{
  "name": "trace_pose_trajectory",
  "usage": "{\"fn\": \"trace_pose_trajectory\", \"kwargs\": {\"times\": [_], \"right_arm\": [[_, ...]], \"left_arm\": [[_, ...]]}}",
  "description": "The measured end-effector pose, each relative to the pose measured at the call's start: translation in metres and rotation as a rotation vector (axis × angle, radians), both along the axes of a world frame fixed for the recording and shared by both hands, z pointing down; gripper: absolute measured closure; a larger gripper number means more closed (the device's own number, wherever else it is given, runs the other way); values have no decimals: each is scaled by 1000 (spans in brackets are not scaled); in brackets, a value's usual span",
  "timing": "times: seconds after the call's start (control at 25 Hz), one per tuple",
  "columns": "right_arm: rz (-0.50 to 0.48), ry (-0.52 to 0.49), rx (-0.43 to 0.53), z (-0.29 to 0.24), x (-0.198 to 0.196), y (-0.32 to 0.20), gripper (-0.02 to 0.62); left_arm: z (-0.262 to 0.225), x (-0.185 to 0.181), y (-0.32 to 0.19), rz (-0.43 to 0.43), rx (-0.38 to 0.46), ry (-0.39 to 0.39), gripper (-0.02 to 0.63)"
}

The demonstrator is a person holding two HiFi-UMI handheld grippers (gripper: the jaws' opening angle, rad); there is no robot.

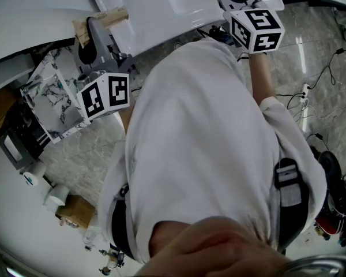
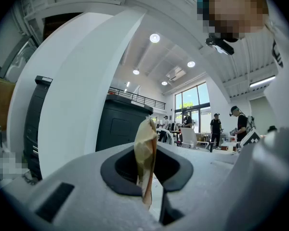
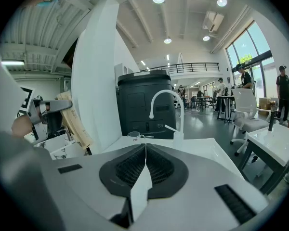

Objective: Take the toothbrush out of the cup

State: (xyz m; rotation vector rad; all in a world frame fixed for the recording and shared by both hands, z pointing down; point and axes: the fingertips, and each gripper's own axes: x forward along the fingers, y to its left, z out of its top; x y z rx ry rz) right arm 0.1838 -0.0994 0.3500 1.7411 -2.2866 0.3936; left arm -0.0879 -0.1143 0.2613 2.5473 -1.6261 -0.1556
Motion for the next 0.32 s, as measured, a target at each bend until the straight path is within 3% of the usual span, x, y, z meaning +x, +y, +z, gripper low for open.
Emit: {"fn": "trace_pose_trajectory", "kwargs": {"times": [0.32], "right_arm": [[7, 0, 8, -3, 4, 1, 581]], "left_arm": [[-2, 3, 0, 1, 6, 3, 562]]}}
